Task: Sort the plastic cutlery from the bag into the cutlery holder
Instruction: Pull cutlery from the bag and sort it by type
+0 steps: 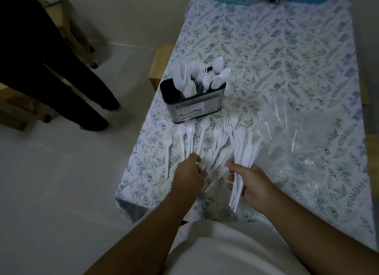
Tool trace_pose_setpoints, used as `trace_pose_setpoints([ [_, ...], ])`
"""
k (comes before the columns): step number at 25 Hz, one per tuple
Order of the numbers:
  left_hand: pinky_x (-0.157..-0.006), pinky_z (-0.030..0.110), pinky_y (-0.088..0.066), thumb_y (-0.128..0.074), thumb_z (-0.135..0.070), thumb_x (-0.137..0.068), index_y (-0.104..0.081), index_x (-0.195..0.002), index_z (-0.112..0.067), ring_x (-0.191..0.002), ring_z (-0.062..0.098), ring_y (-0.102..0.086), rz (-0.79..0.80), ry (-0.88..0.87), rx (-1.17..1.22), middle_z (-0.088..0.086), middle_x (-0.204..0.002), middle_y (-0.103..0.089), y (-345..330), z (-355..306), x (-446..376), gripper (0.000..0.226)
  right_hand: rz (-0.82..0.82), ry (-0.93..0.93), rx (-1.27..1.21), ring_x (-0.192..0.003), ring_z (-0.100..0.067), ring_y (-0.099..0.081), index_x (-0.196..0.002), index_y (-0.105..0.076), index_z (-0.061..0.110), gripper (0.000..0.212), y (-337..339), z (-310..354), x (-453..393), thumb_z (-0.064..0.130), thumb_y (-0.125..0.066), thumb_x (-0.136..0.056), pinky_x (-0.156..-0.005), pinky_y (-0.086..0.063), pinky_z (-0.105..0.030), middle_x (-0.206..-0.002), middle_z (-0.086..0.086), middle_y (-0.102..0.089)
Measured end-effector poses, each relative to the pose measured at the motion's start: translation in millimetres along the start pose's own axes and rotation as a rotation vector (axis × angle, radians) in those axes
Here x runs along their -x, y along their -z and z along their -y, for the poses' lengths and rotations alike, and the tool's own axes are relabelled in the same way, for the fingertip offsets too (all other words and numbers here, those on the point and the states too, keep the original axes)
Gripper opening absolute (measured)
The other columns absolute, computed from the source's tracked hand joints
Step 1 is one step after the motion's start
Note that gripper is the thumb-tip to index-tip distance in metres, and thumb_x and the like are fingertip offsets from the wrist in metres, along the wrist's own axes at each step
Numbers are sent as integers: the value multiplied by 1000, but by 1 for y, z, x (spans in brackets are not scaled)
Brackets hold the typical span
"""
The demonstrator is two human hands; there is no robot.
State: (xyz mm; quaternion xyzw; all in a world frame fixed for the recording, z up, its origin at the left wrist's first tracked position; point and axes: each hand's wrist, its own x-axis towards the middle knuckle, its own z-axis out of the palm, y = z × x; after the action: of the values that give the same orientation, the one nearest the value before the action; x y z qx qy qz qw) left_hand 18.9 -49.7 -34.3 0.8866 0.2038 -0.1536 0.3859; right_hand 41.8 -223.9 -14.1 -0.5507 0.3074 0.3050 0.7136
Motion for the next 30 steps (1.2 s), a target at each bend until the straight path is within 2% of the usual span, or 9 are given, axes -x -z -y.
trace_pose_setpoints([
  [3, -51, 4, -39, -81, -15, -83, -65, -108, -18, -71, -4, -59, -4, 84, 91, -3, -93, -71, 6, 7, 5, 30, -30, -11, 26, -71, -22, -61, -102, -70, 10, 12, -2, -3, -2, 19, -71, -94, -69, -56, -40, -78, -6, -60],
  [6, -53, 4, -46, -78, -14, -86, -70, -105, -14, -74, -2, -63, -80, 128, 270, -7, -87, -70, 13, 5, 10, 21, -33, 0, 18, -75, -25, -63, -112, -68, 5, 24, -4, -6, -6, 23, -70, -95, -79, -58, -47, -80, -7, -62],
  [8, -61, 11, -53, -78, -15, -86, -72, -104, -13, -76, 5, -68, -89, 134, 422, -4, -86, -73, 16, -5, 16, 19, -11, 27, 24, -79, -25, -67, -116, -67, 3, 28, -7, -7, -6, 22, -69, -96, -84, -58, -51, -85, -9, -68],
  [11, -72, 29, -63, -74, -12, -90, -75, -105, -16, -78, 18, -74, 88, 40, 503, 1, -88, -76, 12, -27, 22, 16, 29, 77, 6, -87, -25, -77, -115, -70, 5, 22, -12, -4, 0, 20, -63, -100, -74, -61, -37, -99, -13, -78],
  [14, -70, 27, -61, -60, -4, -93, -77, -106, -21, -71, 15, -71, 194, -230, 305, -1, -83, -76, 0, -39, 25, 28, 38, 105, -70, -95, -29, -77, -118, -69, 5, 24, -5, 0, 4, 19, -63, -99, -75, -62, -38, -105, -17, -78],
  [19, -66, 36, -53, -51, -9, -88, -75, -97, -9, -77, 22, -58, 84, -700, -122, 10, -85, -63, -19, -41, 12, 26, -8, 150, -120, -104, -28, -74, -122, -69, 5, 27, 17, -2, 7, 13, -65, -97, -91, -57, -42, -112, -14, -77],
  [24, -89, 35, -52, -45, -20, -90, -69, -123, -15, -106, 22, -60, 118, -740, -200, 7, -114, -69, -28, -30, 11, 41, -102, 105, -129, -99, -33, -75, -117, -71, 5, 22, 33, -10, 0, 11, -66, -96, -90, -59, -49, -108, -18, -77],
  [27, -123, 44, -25, -47, -21, -94, -33, -156, -14, -153, 23, -20, 116, -615, -374, 7, -163, -30, -31, -3, 8, 64, -196, 95, -34, -79, -25, -70, -110, -71, 1, 23, 37, -13, -4, 20, -68, -96, -78, -60, -44, -92, -15, -76],
  [30, -126, 42, -3, -45, -29, -99, -8, -161, -19, -154, 24, 15, 131, -443, -416, 2, -168, 8, -30, 13, 10, 74, -230, 77, -13, -64, -21, -61, -102, -68, 1, 28, 34, -12, -4, 29, -67, -97, -63, -55, -37, -81, -11, -67],
])
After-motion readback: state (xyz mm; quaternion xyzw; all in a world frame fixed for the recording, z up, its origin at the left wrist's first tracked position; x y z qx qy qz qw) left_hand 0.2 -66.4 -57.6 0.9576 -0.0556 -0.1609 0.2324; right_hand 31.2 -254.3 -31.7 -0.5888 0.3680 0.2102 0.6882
